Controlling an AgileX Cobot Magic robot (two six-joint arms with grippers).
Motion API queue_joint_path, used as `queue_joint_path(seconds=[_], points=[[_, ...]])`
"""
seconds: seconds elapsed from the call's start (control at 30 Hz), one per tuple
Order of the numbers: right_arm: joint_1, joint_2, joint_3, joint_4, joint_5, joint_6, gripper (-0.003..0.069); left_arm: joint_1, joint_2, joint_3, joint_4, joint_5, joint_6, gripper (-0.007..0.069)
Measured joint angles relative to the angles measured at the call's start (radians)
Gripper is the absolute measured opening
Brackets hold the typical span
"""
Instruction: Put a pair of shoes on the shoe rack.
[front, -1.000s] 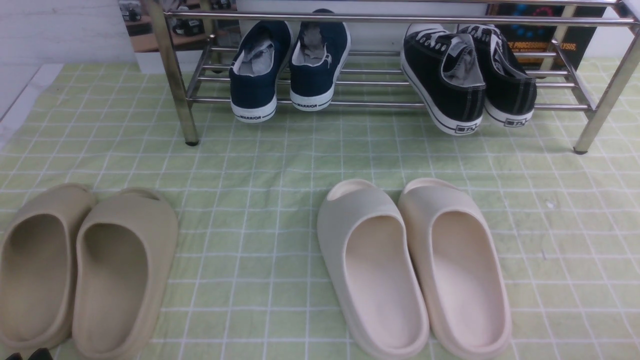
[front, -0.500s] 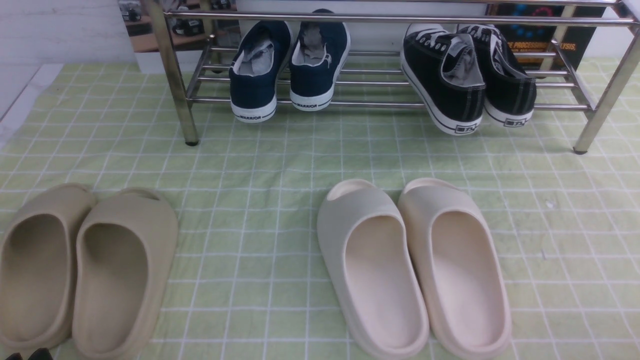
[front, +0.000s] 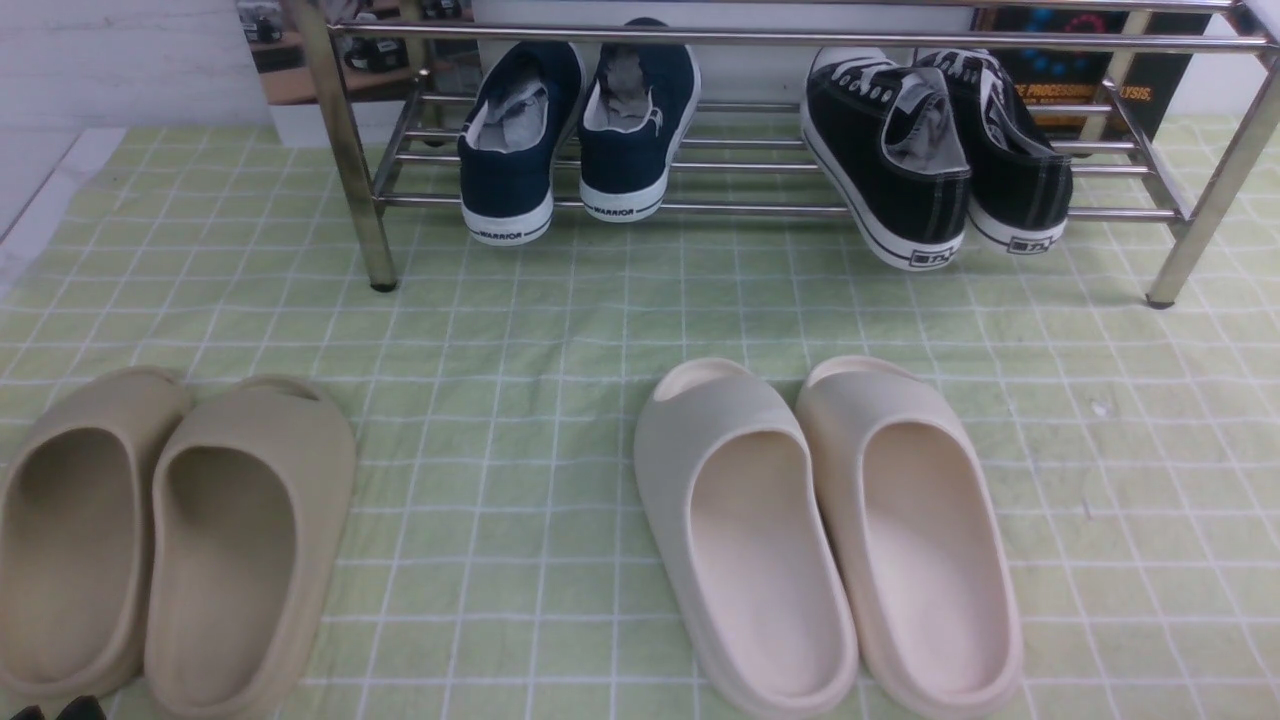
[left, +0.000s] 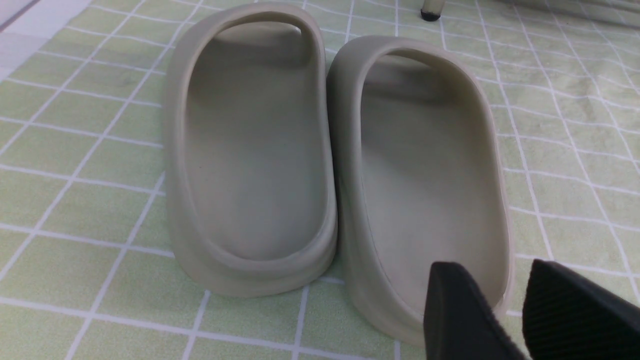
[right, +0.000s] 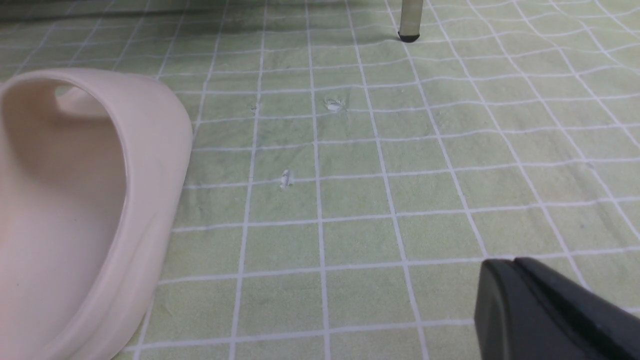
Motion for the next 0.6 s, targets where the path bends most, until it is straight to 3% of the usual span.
queue_joint_path(seconds=[0.6], points=[[0.0,0.0,0.0,0.0,0.0,0.0,0.0044,0.0,0.0,0.0,0.0,0.0,0.0,0.0238]])
